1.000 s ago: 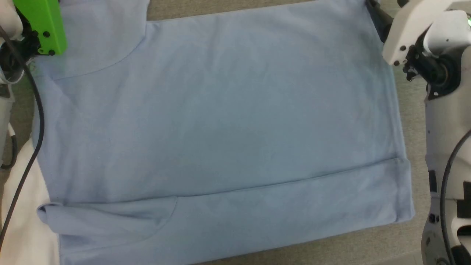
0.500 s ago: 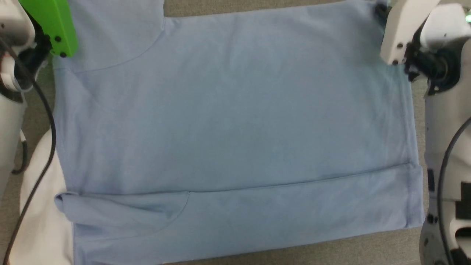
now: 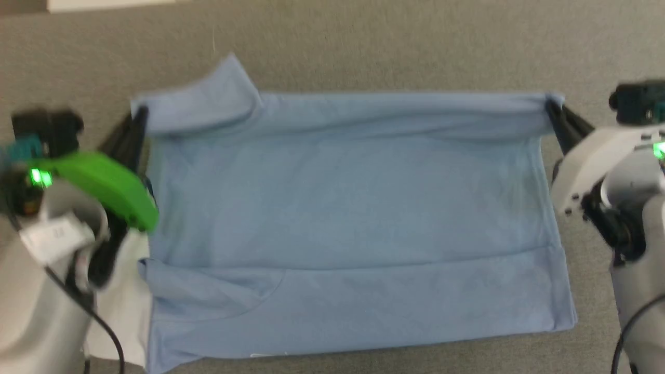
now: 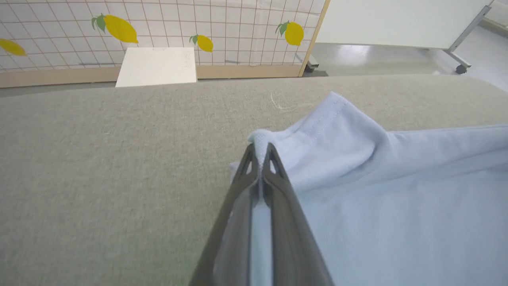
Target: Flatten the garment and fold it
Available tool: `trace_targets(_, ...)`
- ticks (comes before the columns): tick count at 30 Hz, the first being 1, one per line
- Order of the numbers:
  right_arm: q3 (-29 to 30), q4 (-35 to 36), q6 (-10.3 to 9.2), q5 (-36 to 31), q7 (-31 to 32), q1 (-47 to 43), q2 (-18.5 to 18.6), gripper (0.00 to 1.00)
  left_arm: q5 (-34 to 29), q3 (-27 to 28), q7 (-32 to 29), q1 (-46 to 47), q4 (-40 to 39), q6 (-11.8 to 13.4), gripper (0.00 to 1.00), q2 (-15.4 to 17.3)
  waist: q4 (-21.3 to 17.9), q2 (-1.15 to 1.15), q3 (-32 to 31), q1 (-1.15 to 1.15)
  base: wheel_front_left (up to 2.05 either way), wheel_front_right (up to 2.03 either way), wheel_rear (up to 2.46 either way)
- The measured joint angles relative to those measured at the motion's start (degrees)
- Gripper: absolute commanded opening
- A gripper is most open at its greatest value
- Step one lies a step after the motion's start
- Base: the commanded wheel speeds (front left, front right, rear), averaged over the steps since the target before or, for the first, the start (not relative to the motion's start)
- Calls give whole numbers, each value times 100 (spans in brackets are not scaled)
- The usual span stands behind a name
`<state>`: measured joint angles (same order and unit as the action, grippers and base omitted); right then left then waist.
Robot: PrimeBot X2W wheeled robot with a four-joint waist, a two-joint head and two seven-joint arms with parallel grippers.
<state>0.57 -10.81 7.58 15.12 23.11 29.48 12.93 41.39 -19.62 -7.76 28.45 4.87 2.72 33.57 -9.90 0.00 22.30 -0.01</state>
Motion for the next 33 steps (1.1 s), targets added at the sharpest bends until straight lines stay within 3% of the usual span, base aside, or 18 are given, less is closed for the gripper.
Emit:
trace_targets(5,75,208,0,133,-10,-786,109,0,343,137,138,-1427,-626,303,0,15,121,0,-546,0,0,0,0)
trace_targets(11,136,281,0,136,292,-1517,281,0,720,118,160,-2565,-1060,482,0,-122,333,0,-971,0,0,0,0)
trace_targets(18,-75,3,0,14,711,-1912,463,0,895,-149,155,-3167,-960,464,0,-308,611,0,-1157,0,0,0,0)
trace_targets(26,-224,-499,0,-135,867,-1985,400,0,872,-458,157,-3186,-386,286,0,-471,735,0,-1222,0,0,0,0)
trace_targets(27,-188,-541,0,-143,867,-1985,379,19,867,-476,158,-3186,-333,285,0,-486,739,0,-1236,0,0,0,0)
trace_targets(29,-82,-582,0,-143,870,-1989,298,100,864,-500,203,-3186,-265,280,100,-549,747,0,-1285,0,0,0,0)
trace_targets(33,203,-497,0,-141,862,-2153,163,100,861,-490,414,-3190,-250,279,100,-670,762,0,-1413,0,0,0,0)
